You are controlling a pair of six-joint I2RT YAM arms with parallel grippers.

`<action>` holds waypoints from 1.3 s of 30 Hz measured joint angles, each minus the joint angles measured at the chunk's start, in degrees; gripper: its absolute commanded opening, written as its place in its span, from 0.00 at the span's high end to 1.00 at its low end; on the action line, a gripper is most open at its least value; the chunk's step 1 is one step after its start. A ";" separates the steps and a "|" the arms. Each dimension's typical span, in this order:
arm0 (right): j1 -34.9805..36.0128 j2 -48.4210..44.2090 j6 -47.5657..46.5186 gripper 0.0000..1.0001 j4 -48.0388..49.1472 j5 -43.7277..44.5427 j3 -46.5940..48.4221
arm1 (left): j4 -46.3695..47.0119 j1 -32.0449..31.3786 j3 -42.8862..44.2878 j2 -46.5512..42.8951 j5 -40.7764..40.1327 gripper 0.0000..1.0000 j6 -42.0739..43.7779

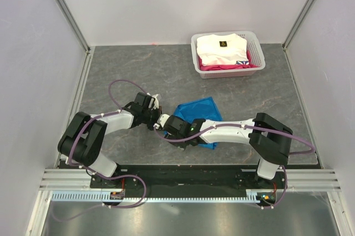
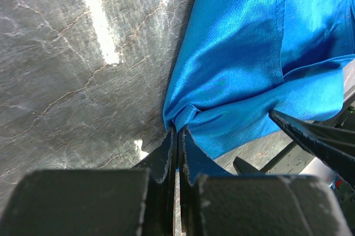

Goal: Fold the napkin, place the utensils inside, and roll it up
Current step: Roll the napkin with the utensil

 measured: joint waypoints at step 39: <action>-10.43 -5.31 -0.35 0.17 -5.42 -3.87 -0.63 | -0.02 0.00 0.20 0.31 0.24 0.98 0.00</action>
